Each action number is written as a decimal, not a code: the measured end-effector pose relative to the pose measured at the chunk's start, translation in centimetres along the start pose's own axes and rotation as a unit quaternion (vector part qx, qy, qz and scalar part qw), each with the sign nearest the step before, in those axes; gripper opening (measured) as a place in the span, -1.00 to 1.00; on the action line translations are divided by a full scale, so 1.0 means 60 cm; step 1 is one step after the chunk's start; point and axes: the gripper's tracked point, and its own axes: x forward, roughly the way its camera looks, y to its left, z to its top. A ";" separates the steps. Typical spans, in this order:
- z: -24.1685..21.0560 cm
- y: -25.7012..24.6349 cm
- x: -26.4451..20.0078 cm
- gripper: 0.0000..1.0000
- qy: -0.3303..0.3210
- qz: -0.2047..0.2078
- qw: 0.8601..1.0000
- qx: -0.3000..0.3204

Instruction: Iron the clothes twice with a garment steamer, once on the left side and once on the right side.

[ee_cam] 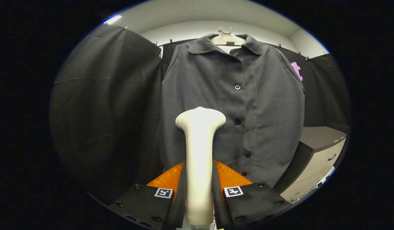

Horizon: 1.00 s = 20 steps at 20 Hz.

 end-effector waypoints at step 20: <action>-0.197 0.002 -0.006 -0.11 0.115 -0.009 0.993 0.027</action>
